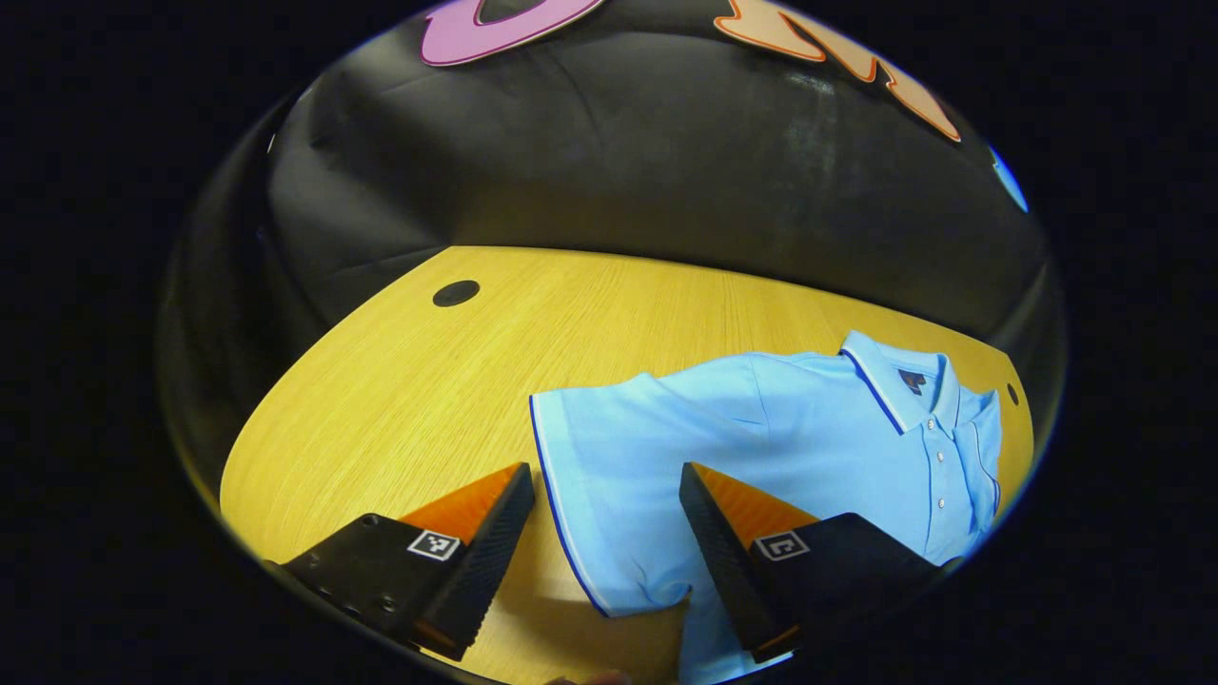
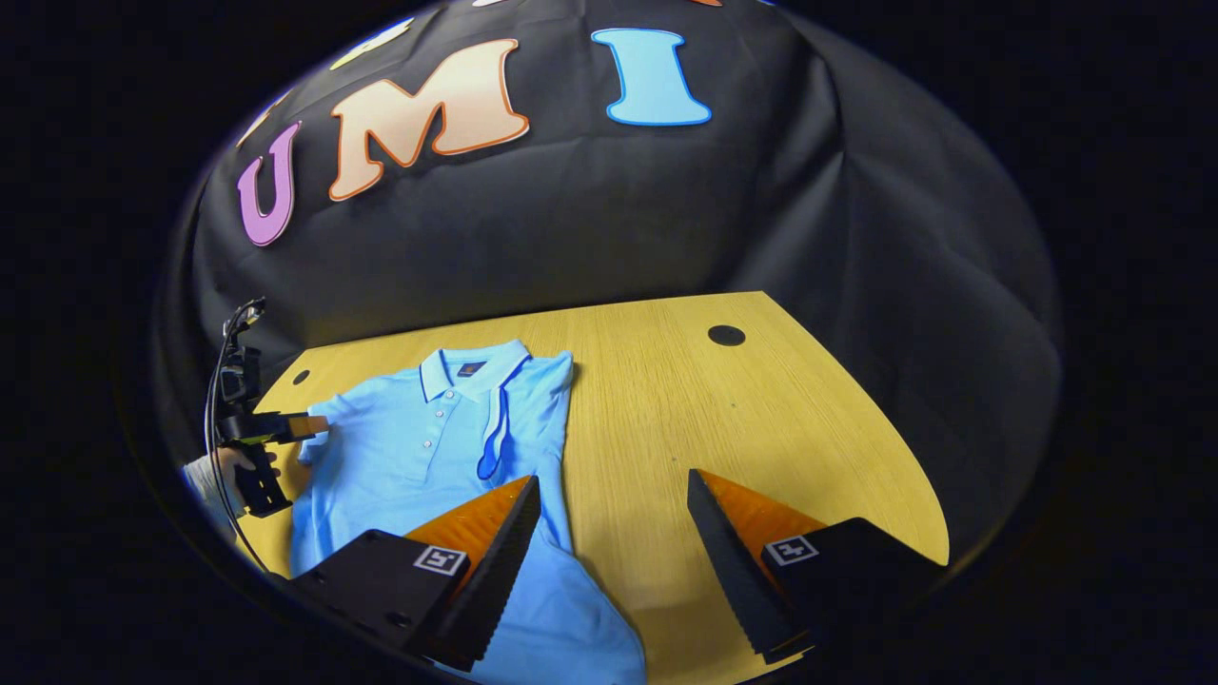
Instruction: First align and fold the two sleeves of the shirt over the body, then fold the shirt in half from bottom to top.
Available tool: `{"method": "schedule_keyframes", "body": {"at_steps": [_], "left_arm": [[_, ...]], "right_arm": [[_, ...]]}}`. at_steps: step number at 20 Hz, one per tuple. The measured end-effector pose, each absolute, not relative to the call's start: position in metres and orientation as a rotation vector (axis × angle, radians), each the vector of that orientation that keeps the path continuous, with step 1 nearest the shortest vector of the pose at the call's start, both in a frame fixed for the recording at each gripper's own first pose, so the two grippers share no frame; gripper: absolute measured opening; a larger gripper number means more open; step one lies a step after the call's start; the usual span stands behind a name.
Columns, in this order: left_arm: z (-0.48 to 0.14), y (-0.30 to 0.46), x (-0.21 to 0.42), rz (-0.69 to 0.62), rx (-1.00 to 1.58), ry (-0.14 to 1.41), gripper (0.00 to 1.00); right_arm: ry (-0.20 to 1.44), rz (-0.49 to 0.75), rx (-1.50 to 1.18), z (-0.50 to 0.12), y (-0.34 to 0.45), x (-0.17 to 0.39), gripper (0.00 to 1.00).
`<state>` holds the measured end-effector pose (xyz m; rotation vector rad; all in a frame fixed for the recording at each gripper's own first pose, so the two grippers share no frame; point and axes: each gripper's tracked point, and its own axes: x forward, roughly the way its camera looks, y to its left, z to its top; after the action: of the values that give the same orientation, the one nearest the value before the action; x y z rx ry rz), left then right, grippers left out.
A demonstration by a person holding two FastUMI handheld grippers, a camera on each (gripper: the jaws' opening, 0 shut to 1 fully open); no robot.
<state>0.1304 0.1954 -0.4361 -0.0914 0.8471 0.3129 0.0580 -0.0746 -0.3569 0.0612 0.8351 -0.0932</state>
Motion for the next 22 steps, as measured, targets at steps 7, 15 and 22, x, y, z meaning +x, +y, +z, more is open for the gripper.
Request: {"method": "schedule_keyframes", "body": {"at_steps": [7,15,22], "left_arm": [[-0.438,0.171,0.145,0.237,-0.143,0.819,0.3],[-0.407,0.122,0.165,0.155,-0.182,0.768,0.0],[-0.387,0.034,0.176,-0.008,-0.177,0.757,0.0]], "right_arm": [[0.835,-0.12,0.082,-0.358,-0.09,0.056,0.93],[0.809,-0.153,0.075,-0.333,-0.119,0.038,0.98],[0.783,-0.161,0.087,-0.318,-0.135,0.019,0.98]]}}
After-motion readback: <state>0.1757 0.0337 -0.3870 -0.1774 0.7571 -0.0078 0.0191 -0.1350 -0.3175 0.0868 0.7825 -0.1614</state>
